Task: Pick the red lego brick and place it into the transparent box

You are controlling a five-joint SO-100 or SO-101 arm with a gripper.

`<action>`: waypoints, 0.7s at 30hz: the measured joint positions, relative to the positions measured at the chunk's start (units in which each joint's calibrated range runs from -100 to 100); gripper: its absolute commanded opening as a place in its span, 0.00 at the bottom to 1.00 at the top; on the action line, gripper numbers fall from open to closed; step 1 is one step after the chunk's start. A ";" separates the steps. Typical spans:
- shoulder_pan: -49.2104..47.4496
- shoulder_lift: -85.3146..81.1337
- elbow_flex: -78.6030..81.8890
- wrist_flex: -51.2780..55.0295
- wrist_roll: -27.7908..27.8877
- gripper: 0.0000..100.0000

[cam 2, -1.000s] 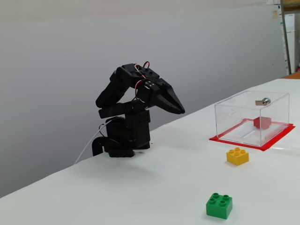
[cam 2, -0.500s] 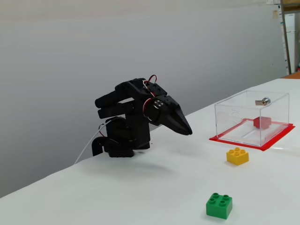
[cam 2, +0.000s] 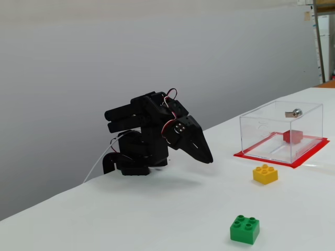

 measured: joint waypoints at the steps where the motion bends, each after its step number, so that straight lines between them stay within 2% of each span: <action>1: -0.11 0.00 0.00 1.89 0.00 0.02; 7: -0.11 0.00 0.00 11.91 -0.05 0.02; 21: -0.11 0.00 -0.18 14.05 -0.24 0.02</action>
